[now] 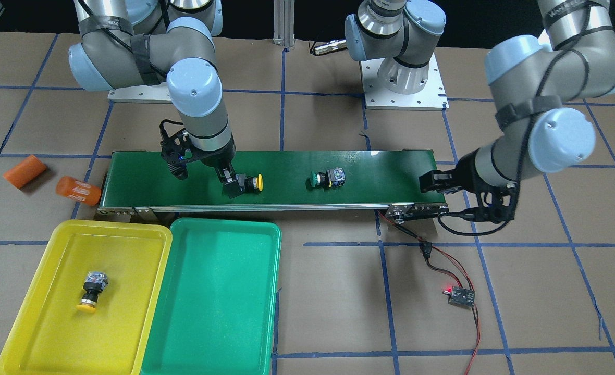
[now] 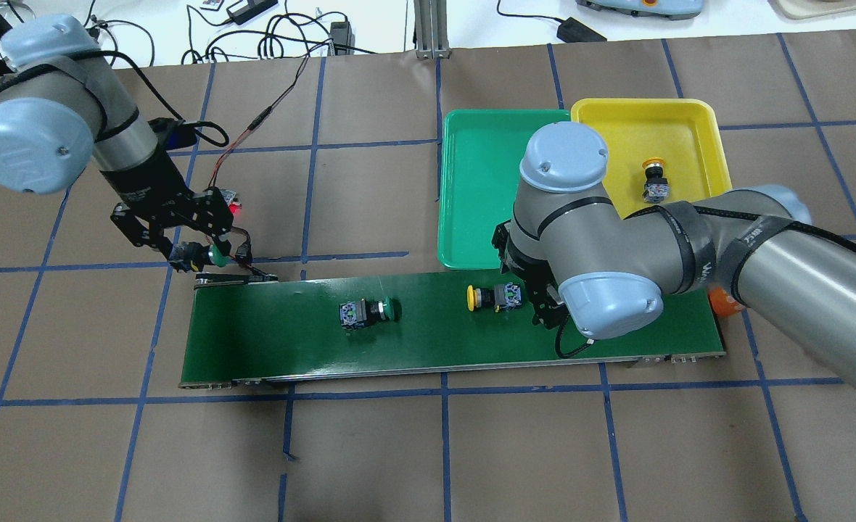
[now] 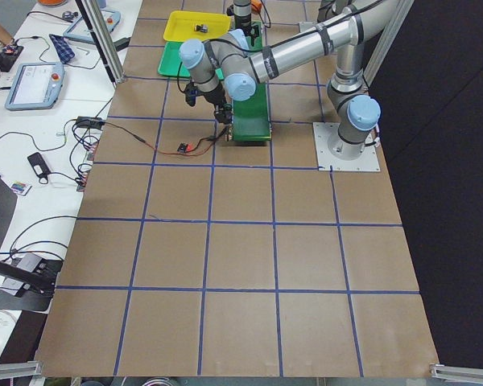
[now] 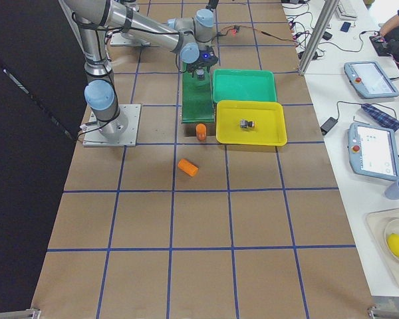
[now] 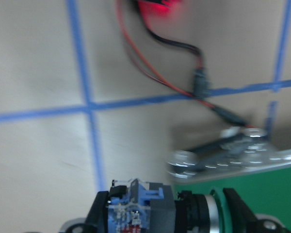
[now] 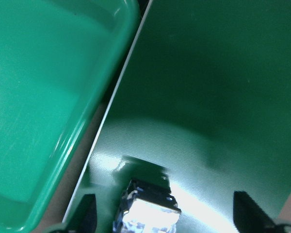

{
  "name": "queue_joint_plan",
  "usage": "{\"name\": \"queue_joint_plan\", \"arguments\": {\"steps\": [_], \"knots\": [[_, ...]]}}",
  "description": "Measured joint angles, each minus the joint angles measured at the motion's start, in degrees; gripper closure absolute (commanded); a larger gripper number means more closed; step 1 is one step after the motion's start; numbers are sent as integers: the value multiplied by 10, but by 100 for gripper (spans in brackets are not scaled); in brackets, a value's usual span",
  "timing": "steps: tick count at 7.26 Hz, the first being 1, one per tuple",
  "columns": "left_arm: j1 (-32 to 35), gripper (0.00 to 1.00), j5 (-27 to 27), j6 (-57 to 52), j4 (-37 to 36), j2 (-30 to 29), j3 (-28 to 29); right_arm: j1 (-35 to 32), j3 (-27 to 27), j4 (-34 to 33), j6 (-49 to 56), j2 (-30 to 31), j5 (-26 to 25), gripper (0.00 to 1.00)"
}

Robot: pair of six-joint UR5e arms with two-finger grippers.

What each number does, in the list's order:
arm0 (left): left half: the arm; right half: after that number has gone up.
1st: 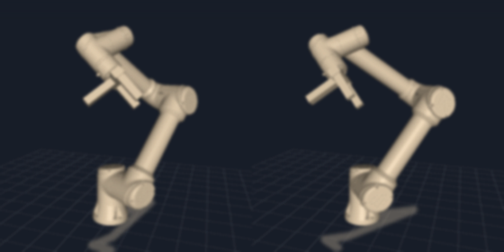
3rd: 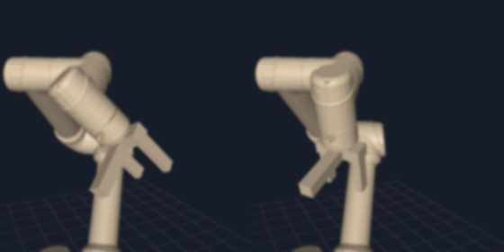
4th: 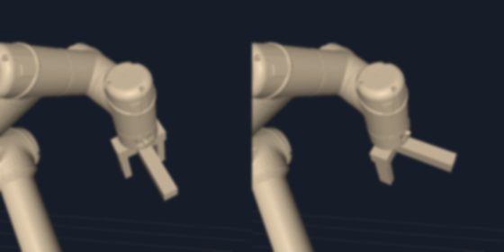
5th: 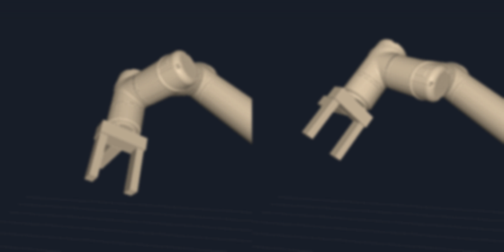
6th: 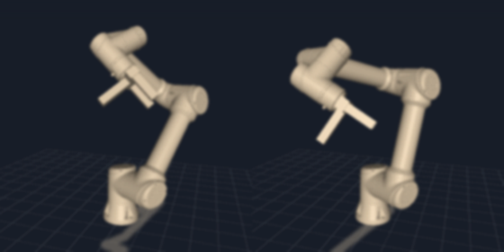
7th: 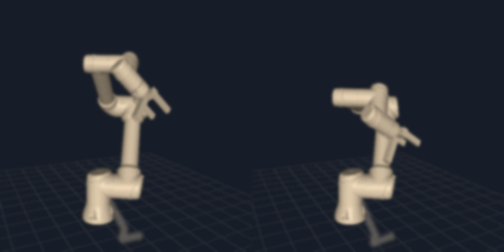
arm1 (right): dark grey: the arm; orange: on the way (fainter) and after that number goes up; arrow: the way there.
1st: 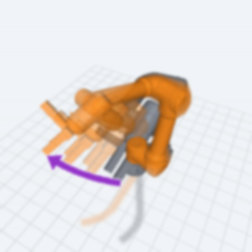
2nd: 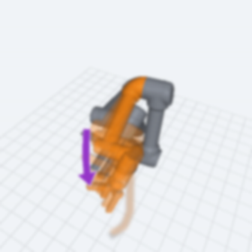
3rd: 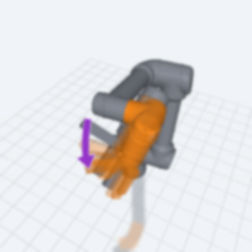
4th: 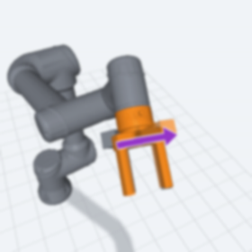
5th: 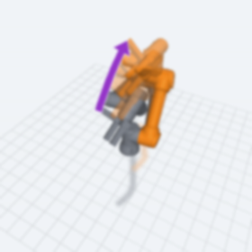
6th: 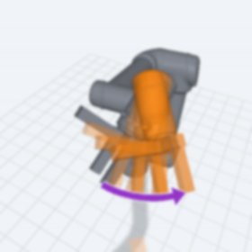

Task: Sort buttons by color to trays
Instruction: 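Reach right gripper to next belt button while left places green button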

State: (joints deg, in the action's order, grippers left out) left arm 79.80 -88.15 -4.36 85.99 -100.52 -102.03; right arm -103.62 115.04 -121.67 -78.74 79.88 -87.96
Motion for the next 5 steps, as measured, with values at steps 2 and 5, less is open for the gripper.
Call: {"name": "queue_joint_plan", "arguments": {"steps": [2,5], "knots": [[42,100,1,60,-82,56,-107,0,3,-2,0,-8,0,87],[74,1,0,79,-149,65,-165,1,2,-2,14,-10,-1,100]]}}
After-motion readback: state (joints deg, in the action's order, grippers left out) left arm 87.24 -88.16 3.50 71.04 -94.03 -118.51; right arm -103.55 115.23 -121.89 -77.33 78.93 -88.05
